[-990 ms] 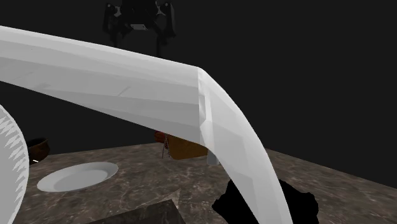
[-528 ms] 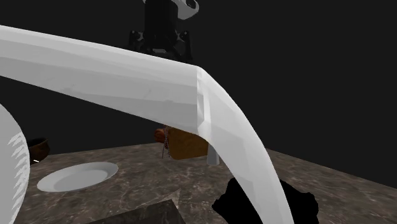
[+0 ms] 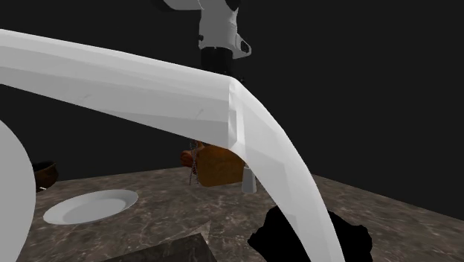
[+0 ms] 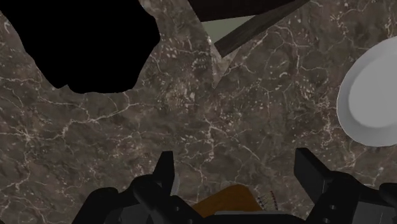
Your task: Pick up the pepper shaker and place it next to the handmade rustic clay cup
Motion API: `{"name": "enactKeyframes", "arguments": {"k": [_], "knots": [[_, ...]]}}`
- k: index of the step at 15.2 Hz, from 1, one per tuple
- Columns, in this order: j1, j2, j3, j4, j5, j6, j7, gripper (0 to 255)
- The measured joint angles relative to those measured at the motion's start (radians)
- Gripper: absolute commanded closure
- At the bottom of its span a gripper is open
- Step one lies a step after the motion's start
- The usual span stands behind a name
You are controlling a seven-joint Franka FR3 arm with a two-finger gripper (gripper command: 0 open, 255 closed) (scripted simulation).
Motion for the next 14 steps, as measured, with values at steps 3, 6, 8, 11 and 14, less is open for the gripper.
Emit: {"name": "enactKeyframes", "arguments": {"k": [3,6,8,11,14], "knots": [[0.002,0.091,-0.027,0.026,0.004,0.07,-0.052,0],[0.002,0.198,-0.061,0.078,0.016,0.129,-0.117,0],[0.002,0.276,-0.079,0.1,0.032,0.187,-0.162,0],[-0.003,0.381,-0.101,0.168,0.06,0.225,-0.227,0],[-0.009,0.495,-0.114,0.243,0.097,0.264,-0.289,0]]}}
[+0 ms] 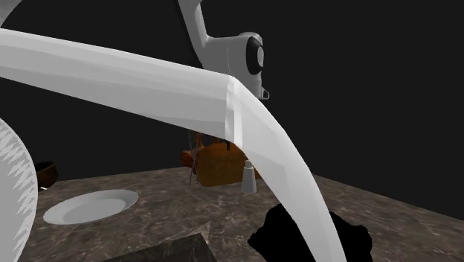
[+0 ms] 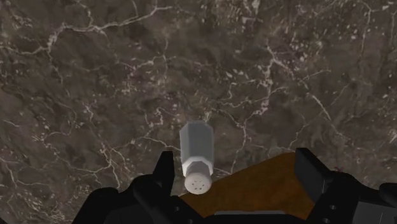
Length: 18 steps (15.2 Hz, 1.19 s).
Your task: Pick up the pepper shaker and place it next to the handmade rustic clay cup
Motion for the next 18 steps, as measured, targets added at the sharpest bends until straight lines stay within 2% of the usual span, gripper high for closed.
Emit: {"name": "enactKeyframes", "arguments": {"k": [6,13,18], "knots": [[-0.029,0.195,-0.002,0.141,0.069,0.05,-0.102,0],[-0.036,0.256,0.006,0.129,0.096,0.121,-0.126,0],[-0.036,0.26,0.007,0.126,0.097,0.128,-0.126,0]]}}
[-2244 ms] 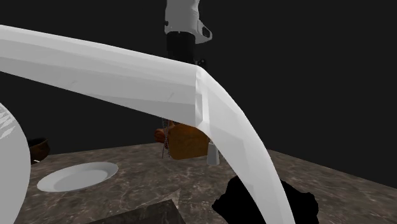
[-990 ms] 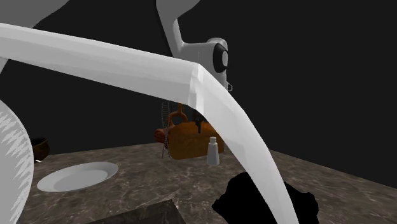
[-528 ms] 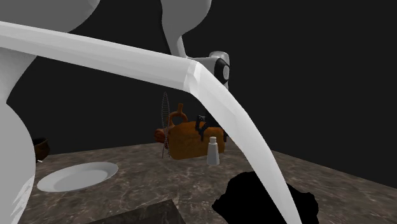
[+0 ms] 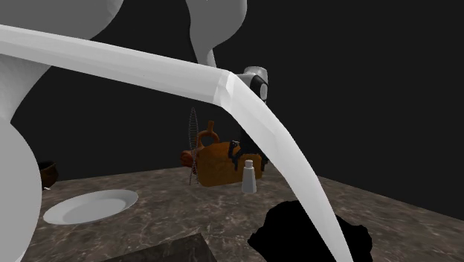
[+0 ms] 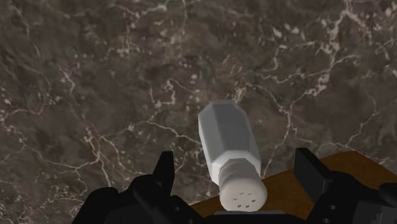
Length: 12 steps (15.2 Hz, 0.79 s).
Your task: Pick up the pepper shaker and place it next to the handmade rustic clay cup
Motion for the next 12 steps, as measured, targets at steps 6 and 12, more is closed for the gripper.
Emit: {"name": "enactKeyframes", "arguments": {"k": [6,12], "knots": [[0.0,0.0,0.0,0.0,0.0,0.0,0.0,255],[0.0,0.0,0.0,0.0,0.0,0.0,0.0,255]]}}
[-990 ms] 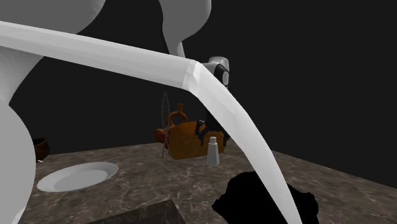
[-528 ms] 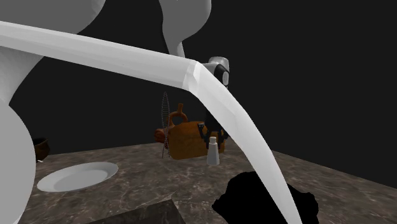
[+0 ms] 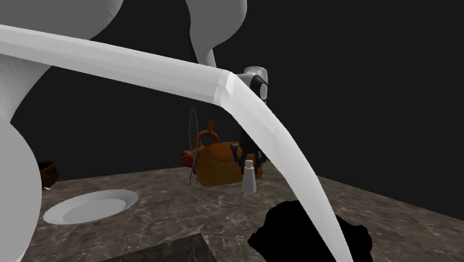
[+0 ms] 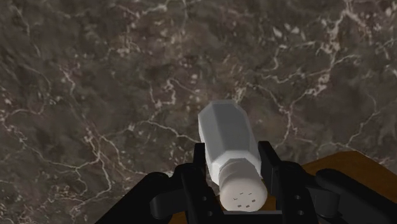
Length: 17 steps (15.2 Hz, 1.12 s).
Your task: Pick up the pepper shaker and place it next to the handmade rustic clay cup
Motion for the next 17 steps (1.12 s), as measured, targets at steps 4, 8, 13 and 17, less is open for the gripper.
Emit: {"name": "enactKeyframes", "arguments": {"k": [4,8,13,17], "knots": [[0.002,-0.021,-0.003,0.015,-0.01,-0.034,0.008,255],[0.004,-0.043,-0.007,0.038,-0.022,-0.078,0.017,255],[0.006,-0.067,-0.011,0.075,-0.034,-0.138,0.03,255],[0.007,-0.089,-0.014,0.098,-0.044,-0.182,0.037,255]]}}
